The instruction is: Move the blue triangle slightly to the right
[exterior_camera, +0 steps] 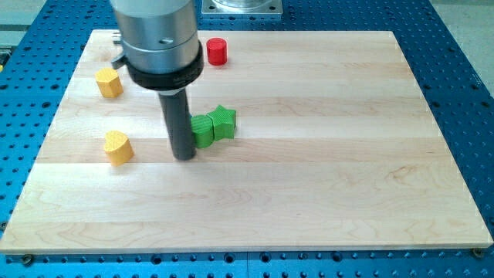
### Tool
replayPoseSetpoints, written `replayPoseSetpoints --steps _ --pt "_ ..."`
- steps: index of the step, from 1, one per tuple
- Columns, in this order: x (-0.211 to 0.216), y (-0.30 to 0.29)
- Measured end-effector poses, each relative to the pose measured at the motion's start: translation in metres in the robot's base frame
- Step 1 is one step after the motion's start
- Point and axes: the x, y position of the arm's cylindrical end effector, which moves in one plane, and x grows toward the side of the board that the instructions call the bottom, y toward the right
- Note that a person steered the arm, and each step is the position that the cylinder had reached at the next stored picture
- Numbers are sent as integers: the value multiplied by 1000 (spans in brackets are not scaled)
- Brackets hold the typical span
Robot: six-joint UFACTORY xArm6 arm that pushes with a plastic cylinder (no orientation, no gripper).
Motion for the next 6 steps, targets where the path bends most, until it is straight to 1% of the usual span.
replayPoseSetpoints --steps 1,2,3,4,5,6 --pt "9 -46" --pt "-5 -64" --pt "-38 -61" --pt "-61 -38" --pt "-63 -17" --pt "-63 -59"
